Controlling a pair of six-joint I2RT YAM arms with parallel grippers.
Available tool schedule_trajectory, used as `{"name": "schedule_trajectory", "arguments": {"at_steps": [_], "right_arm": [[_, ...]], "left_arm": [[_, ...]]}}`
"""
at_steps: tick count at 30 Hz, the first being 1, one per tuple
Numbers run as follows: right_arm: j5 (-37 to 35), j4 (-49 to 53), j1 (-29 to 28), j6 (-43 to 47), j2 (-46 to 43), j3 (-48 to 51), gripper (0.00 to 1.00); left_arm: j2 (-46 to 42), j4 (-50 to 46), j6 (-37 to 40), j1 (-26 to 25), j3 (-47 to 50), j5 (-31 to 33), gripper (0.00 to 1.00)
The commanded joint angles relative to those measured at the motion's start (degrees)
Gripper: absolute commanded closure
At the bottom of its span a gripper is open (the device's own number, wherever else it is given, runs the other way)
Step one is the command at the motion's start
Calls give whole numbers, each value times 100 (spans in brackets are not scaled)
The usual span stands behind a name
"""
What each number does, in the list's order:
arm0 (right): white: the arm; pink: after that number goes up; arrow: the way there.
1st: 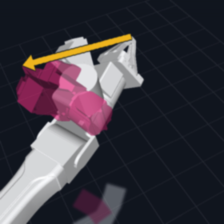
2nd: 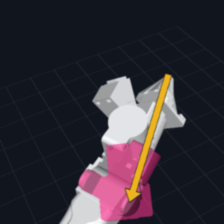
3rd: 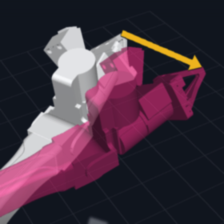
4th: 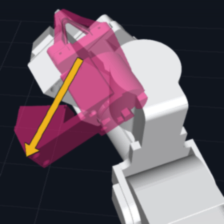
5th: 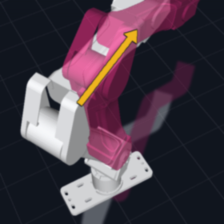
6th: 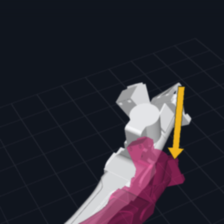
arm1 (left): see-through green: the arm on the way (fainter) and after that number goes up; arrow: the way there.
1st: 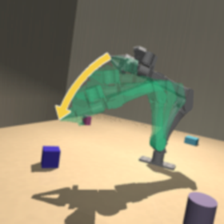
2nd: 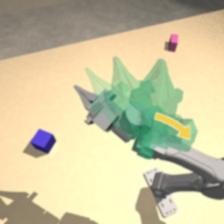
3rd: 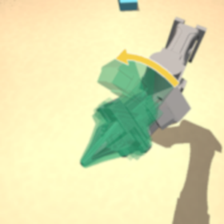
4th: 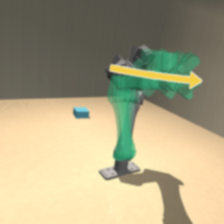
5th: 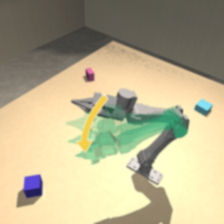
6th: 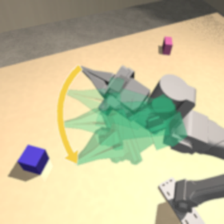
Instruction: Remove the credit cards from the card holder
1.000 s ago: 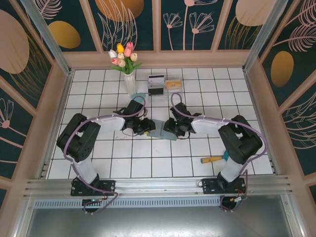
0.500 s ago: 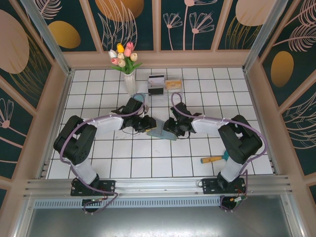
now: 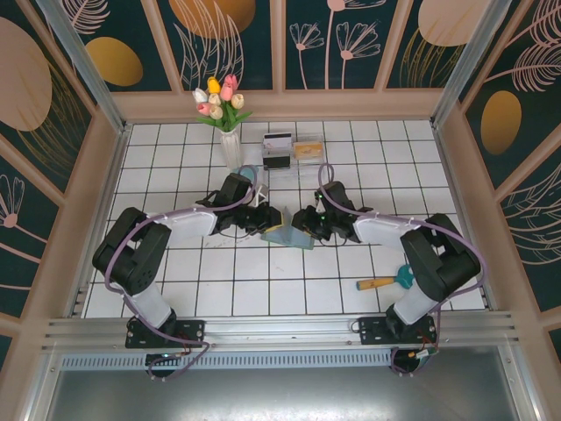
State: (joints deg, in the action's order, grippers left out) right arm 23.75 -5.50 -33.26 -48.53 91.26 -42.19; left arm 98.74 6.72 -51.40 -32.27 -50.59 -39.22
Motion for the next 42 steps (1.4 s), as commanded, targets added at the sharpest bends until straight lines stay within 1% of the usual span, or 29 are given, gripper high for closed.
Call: {"name": "schedule_trajectory", "arguments": {"at_steps": [1, 7, 14, 17, 21, 29, 37, 40, 42], "right_arm": [[591, -766, 86, -174, -146, 192, 61], [837, -1213, 160, -297, -168, 371, 58], [874, -1298, 161, -276, -111, 353, 55], [802, -1216, 157, -254, -101, 312, 54], [577, -823, 161, -134, 9, 115, 53], [434, -513, 161, -35, 157, -58, 53], [80, -88, 156, 71, 138, -107, 59], [-162, 192, 156, 144, 131, -149, 65], [-306, 421, 155, 225, 201, -246, 70]], "left_arm": [[155, 265, -46, -40, 55, -190, 84], [275, 347, -65, -40, 100, -223, 86], [306, 382, -57, -42, 128, -235, 84], [328, 391, -47, -40, 130, -242, 83], [348, 371, -20, -35, 134, -231, 81], [377, 347, -10, -41, 145, -214, 80], [330, 59, 153, -42, 84, 1, 80], [295, -13, 188, -38, 67, 67, 80], [270, -206, 319, -37, 12, 235, 80]]}}
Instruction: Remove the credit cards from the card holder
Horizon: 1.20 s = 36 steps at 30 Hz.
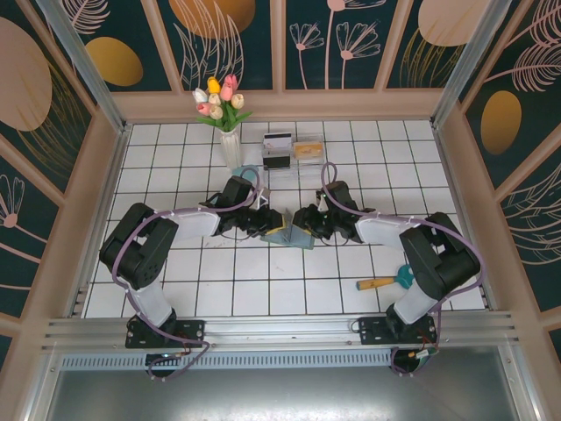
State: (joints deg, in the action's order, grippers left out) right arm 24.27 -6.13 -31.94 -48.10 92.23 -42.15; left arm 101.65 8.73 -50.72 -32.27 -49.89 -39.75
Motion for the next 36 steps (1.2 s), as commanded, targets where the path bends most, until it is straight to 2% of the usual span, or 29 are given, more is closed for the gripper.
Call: {"name": "schedule_trajectory", "arguments": {"at_steps": [1, 9, 14, 22, 27, 32, 36], "right_arm": [[-375, 527, 23, 208, 139, -275, 72], [-344, 647, 30, 408, 336, -475, 88], [-438, 759, 30, 500, 374, -510, 90], [-490, 867, 30, 674, 288, -541, 86], [-502, 877, 29, 792, 58, -576, 76], [-1133, 1203, 26, 840, -401, -689, 68], [-1101, 1060, 27, 906, -741, -687, 62]], "left_arm": [[-24, -516, 325, -40, -89, 367, 80], [30, -546, 440, -39, -203, 313, 76], [71, -854, 617, -41, -346, 551, 80], [-118, -1191, 780, -42, -184, 1006, 94], [-487, -1453, 810, -40, -18, 1383, 98], [-770, -1802, 894, -42, 49, 1741, 82], [-959, -2381, 1178, -38, -245, 2305, 65]]}}
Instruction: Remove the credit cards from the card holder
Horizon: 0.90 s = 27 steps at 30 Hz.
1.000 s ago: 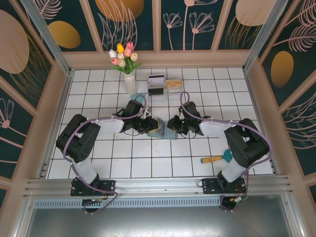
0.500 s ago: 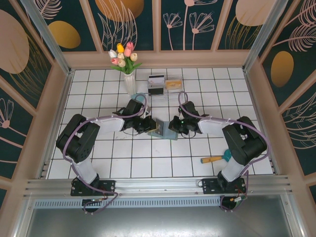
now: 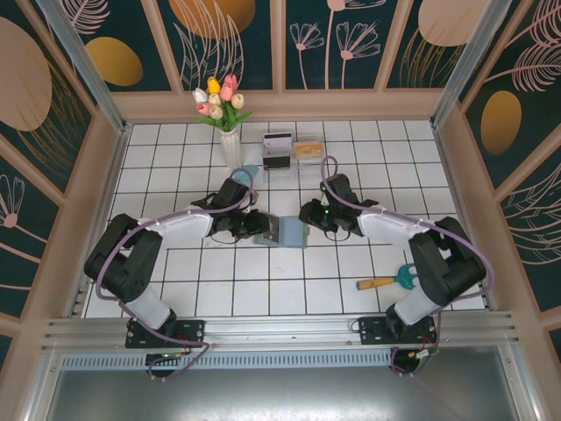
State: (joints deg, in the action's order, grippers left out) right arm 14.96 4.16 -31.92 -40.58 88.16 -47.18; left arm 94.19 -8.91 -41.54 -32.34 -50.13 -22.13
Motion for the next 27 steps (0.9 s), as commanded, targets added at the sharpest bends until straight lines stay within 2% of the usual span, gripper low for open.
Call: {"name": "schedule_trajectory", "arguments": {"at_steps": [1, 4, 6, 12, 19, 27], "right_arm": [[-92, -3, 23, 177, -328, -228, 61], [106, -34, -93, 185, -96, -422, 61], [201, -162, -234, 102, 101, -475, 62], [773, -983, -434, -467, 570, -318, 67], [784, -933, -578, -814, 1149, -603, 84], [606, -739, -683, -949, 1432, -801, 86]], "left_arm": [[-257, -726, 301, -35, -274, 683, 64], [-338, -926, 352, -30, -409, 1132, 63], [-374, -897, 330, -28, -410, 1194, 64], [-296, -22, -20, -33, -55, 370, 74], [55, -15, 34, -31, -197, 569, 84], [369, 3, 71, -35, -275, 666, 90]]}}
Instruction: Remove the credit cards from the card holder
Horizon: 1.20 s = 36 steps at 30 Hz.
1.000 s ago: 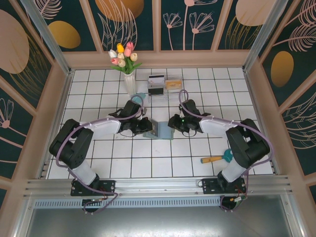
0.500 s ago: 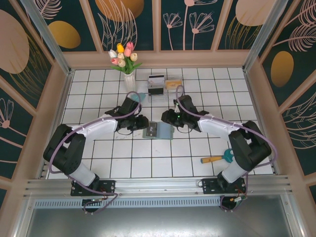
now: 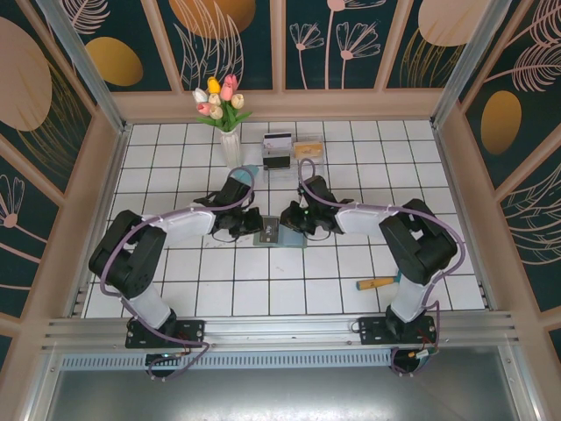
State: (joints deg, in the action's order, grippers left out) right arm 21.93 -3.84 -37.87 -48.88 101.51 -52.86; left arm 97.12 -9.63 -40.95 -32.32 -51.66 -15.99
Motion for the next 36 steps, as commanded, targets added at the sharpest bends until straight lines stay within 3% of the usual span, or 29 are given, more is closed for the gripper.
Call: {"name": "schedule_trajectory", "arguments": {"at_steps": [1, 7, 36], "right_arm": [[-80, 84, -98, -98, 128, -255, 86], [-67, 65, -114, -84, 247, -298, 86], [-136, 362, -186, 124, 565, -375, 85]], "left_arm": [[70, 72, 34, -35, -128, 60, 91], [294, -215, 194, -33, -237, 436, 93], [465, -250, 285, -34, -51, 273, 94]]}}
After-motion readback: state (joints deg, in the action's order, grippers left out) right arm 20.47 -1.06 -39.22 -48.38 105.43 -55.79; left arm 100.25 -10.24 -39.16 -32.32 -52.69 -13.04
